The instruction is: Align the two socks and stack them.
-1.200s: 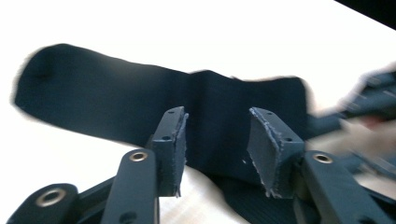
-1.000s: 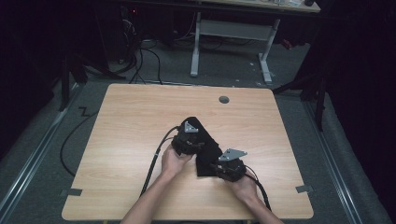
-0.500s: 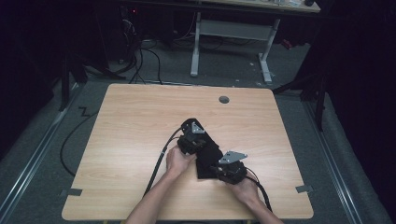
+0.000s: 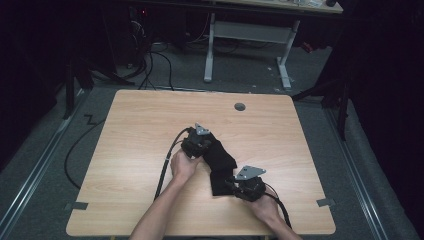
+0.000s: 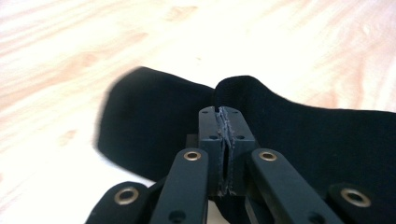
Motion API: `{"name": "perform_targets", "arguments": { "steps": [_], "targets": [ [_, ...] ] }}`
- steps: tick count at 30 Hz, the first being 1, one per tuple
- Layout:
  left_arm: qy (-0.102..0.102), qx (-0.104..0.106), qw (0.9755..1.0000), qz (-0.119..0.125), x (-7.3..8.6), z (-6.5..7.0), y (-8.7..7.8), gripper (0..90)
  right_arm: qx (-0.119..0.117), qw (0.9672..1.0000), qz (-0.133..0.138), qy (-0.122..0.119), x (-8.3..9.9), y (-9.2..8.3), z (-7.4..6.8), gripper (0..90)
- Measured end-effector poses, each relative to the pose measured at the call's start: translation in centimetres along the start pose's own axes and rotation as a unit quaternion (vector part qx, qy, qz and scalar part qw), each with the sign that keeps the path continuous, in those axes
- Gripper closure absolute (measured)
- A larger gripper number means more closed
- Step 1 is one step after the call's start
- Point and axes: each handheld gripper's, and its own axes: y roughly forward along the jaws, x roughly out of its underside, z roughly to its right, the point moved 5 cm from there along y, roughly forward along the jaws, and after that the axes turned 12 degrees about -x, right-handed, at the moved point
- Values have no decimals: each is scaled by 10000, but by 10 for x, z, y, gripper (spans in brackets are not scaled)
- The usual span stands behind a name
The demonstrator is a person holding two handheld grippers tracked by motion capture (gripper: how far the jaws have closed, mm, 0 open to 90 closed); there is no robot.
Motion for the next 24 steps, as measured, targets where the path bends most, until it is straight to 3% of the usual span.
{"name": "perform_targets", "arguments": {
  "steps": [4,15,24],
  "targets": [
    [-84,-227,9997,70,-4,-9,3,880,-1,10000,9,37,1,0,0,691],
    [-137,-538,9984,-63,-1,-23,16,880,-59,10000,1,2,4,-3,-5,692],
    [-110,-614,9979,-174,3,-24,26,857,-142,9999,-57,-64,8,-8,-11,682]
  ]
}}
